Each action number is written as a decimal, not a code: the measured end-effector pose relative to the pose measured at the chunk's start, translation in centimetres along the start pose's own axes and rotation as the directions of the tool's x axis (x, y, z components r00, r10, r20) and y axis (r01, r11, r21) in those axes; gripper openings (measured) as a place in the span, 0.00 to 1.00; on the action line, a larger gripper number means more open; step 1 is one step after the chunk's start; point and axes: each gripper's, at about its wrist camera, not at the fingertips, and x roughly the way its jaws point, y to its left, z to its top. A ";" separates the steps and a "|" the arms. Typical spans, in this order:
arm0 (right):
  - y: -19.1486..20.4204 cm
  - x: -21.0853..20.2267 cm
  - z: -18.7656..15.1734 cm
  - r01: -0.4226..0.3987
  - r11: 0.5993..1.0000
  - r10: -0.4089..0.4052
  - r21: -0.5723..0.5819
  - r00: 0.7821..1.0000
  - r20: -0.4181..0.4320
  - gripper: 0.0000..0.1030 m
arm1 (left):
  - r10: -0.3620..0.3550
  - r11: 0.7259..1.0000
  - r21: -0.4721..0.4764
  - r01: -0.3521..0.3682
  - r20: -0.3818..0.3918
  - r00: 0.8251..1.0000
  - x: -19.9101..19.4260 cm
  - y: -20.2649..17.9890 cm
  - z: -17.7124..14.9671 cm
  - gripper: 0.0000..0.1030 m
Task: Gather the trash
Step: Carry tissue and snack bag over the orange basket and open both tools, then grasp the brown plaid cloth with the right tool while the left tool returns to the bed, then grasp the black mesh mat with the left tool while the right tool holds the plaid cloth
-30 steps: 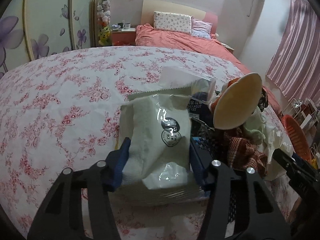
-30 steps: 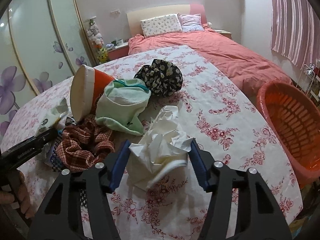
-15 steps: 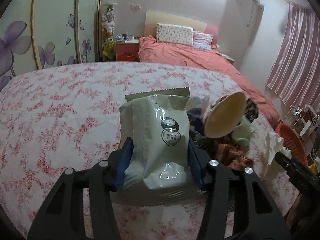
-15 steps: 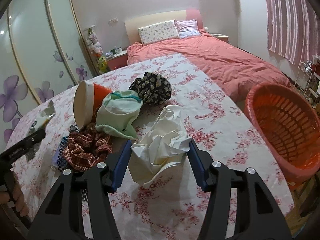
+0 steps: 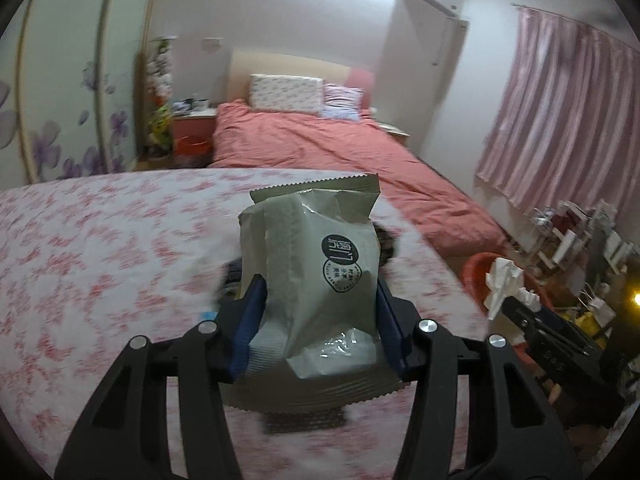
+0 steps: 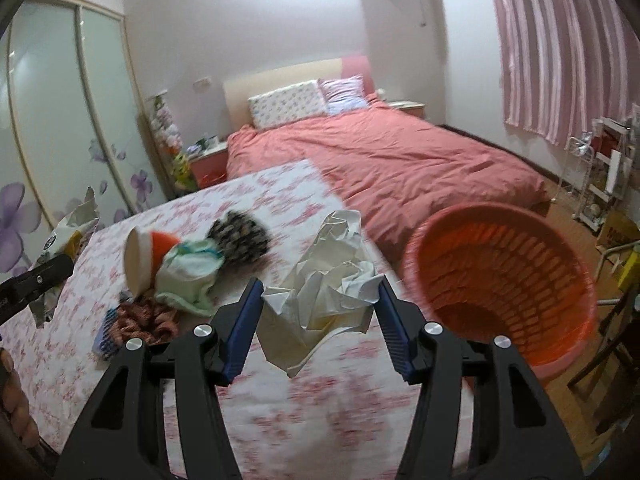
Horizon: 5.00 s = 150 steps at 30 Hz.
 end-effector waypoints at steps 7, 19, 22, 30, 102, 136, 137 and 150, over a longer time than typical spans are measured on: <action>-5.5 -0.8 1.0 0.085 0.994 -0.088 0.065 0.995 0.044 0.55 | -0.129 0.990 0.063 0.130 -0.019 0.991 2.1 -7.1 0.4 0.50; -12.0 0.1 2.0 0.169 0.972 -0.185 0.164 0.979 0.087 0.55 | -0.302 0.934 0.162 0.318 -0.115 0.946 8.0 -18.9 -0.7 0.50; -13.4 0.5 2.1 0.171 0.967 -0.191 0.190 0.977 0.094 0.55 | -0.328 0.920 0.178 0.350 -0.140 0.934 9.4 -20.7 -1.1 0.50; -16.3 0.8 2.3 0.162 0.960 -0.190 0.228 0.976 0.110 0.55 | -0.356 0.896 0.204 0.395 -0.202 0.912 13.4 -24.1 -2.5 0.50; 17.2 5.8 -5.3 -0.282 0.928 0.225 -0.245 0.946 -0.234 0.10 | 0.241 0.956 -0.150 -0.253 -0.090 0.966 -0.6 12.6 -6.9 0.81; 9.1 0.1 -1.0 -0.253 0.962 0.254 -0.100 0.967 -0.004 0.05 | 0.169 0.979 -0.082 -0.187 -0.193 0.967 4.0 8.6 -7.6 0.59; 9.0 0.2 -1.0 -0.252 0.963 0.253 -0.099 0.968 -0.007 0.05 | 0.169 0.979 -0.078 -0.187 -0.193 0.966 4.0 8.6 -7.6 0.59; 7.9 0.6 -1.4 -0.243 0.967 0.242 -0.080 0.970 -0.023 0.05 | 0.118 0.993 -0.012 -0.121 -0.131 0.984 2.7 4.7 -7.7 0.58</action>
